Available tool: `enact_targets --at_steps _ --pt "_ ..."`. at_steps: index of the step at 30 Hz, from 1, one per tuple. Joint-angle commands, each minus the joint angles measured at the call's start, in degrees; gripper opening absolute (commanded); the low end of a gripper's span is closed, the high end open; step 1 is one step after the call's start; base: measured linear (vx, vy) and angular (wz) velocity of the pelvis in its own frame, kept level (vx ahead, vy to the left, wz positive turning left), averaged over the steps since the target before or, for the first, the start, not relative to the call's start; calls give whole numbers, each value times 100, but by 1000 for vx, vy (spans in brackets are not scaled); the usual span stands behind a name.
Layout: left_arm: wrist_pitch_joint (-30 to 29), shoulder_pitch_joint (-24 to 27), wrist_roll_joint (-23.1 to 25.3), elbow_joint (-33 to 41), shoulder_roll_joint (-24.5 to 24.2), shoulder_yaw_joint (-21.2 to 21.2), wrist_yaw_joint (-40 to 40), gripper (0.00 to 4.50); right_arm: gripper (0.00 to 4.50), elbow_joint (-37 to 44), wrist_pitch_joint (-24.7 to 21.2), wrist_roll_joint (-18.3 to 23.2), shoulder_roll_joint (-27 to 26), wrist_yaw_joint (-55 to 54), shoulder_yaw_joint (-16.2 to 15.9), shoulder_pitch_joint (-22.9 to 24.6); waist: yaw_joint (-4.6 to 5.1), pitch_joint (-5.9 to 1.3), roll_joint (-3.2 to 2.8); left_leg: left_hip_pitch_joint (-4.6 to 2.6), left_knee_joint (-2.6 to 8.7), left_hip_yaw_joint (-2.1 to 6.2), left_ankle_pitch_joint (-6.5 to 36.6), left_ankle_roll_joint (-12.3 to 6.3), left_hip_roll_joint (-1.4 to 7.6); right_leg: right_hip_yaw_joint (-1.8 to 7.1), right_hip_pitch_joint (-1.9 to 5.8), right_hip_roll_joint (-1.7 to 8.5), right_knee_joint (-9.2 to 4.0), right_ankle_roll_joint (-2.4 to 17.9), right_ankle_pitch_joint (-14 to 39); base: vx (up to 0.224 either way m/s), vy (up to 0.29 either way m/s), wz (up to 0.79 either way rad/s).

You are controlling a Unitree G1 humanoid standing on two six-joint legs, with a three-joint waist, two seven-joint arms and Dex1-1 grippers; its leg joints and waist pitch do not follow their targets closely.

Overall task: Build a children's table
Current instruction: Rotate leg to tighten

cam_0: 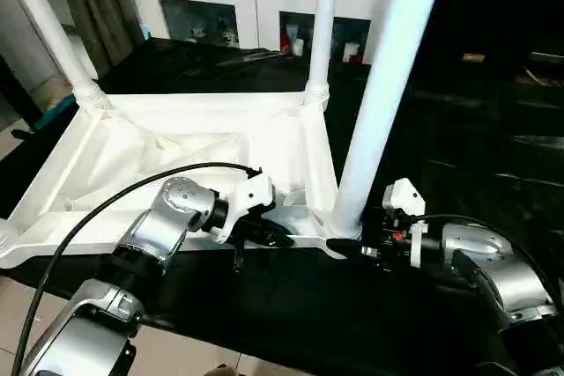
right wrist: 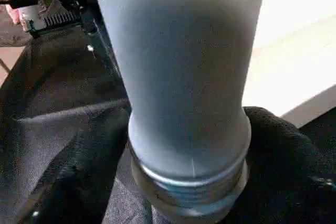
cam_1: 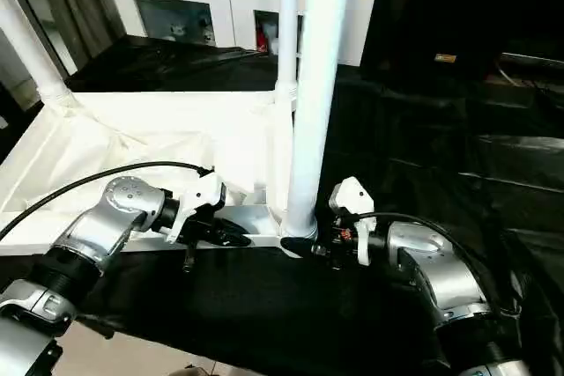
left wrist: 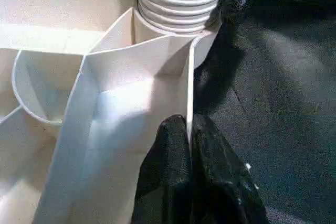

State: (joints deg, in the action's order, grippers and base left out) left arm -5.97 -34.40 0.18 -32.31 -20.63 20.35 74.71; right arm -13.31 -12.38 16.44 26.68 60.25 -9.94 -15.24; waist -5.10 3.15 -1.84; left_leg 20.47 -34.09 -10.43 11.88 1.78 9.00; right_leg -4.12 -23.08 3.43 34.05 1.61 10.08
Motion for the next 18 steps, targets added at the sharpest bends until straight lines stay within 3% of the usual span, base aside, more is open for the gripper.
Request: enact_targets --at_steps 1,5,10,13,18 --pt "-59 62 -45 48 -60 55 148 0 311 96 -27 -8 -4 45 -79 -27 -31 -366 119 6 372 159 609 -529 436 327 321 593 -414 1133 1470 0 0 0" --pt "-67 58 -22 44 -48 68 126 0 282 33 -22 -33 -63 -47 -46 9 -31 -362 117 4 373 158 651 -505 431 327 320 589 -423 1116 1544 0 0 0" --pt "-134 -3 86 -129 120 10 -318 0 274 -498 133 -227 -462 -974 257 -83 15 -353 127 5 384 163 768 -397 422 325 311 598 -451 1088 1745 0 0 0" --pt "-229 -247 290 -600 531 -141 -1351 0 273 -1130 197 -374 -1057 -2309 603 -236 59 -333 110 -32 407 181 934 -221 405 306 284 594 -521 970 2228 0 0 0" --pt "-705 -715 570 -1368 1307 -296 -3134 0 272 -2005 215 -431 -1840 -4228 1103 -638 107 -325 96 -107 424 183 1278 -59 401 331 249 591 -548 989 2269 0 0 0"
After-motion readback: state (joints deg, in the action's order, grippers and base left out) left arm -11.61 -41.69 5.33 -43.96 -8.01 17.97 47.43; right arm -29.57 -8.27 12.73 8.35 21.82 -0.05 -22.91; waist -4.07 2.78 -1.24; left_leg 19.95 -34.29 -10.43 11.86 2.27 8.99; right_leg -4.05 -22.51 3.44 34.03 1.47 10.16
